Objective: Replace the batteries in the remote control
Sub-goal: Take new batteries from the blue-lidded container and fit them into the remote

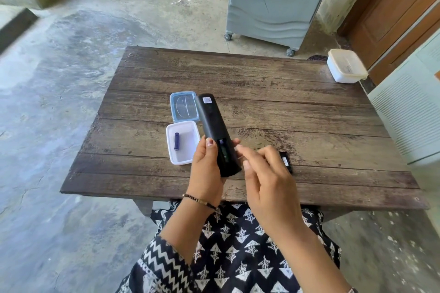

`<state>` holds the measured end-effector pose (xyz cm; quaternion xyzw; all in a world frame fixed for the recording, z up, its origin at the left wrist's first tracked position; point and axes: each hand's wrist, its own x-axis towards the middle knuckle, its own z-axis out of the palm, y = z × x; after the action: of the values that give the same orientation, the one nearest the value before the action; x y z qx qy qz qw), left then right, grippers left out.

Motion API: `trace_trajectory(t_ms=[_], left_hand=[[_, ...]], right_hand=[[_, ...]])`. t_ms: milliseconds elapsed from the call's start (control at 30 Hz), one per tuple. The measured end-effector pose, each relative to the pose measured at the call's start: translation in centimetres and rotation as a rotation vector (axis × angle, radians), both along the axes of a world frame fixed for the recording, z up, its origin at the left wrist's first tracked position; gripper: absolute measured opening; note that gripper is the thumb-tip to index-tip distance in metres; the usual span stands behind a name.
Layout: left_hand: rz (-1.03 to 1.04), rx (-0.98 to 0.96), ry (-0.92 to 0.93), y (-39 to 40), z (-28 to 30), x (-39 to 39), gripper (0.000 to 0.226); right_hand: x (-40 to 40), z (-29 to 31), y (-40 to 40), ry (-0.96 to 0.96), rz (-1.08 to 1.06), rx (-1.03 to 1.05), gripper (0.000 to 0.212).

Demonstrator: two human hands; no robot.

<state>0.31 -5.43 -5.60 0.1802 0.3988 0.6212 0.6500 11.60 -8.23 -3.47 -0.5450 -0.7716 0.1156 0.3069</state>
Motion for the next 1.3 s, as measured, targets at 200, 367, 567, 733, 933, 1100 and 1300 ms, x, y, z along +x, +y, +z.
trace_trajectory(t_ms=[200, 367, 567, 733, 933, 1100, 1300], left_hand=[[0.156, 0.075, 0.061, -0.4, 1.0, -5.4, 0.029], [0.312, -0.030, 0.095, -0.9, 0.4, -10.5, 0.026], [0.362, -0.088, 0.022, -2.2, -1.1, -13.0, 0.025], [0.318, -0.103, 0.027, -2.8, -2.0, -13.5, 0.025], [0.283, -0.111, 0.063, -2.9, -2.5, -13.3, 0.025], [0.272, -0.125, 0.053, -2.9, -3.0, -13.1, 0.024], [0.247, -0.122, 0.069, -2.8, -3.1, -12.7, 0.024]], right_hand=[[-3.5, -0.5, 2.3, 0.071, 0.063, -0.035, 0.026], [-8.6, 0.4, 6.2, -0.009, 0.235, -0.254, 0.023], [-12.3, 0.1, 8.9, -0.444, 0.281, -0.360, 0.019], [-13.5, -0.2, 9.3, -0.607, 0.260, -0.356, 0.022], [-14.1, -0.5, 9.2, -0.617, 0.256, -0.314, 0.021], [-14.2, -1.1, 9.4, -0.665, 0.286, -0.314, 0.030], [-14.3, -0.5, 9.9, -0.688, 0.321, -0.376, 0.027]])
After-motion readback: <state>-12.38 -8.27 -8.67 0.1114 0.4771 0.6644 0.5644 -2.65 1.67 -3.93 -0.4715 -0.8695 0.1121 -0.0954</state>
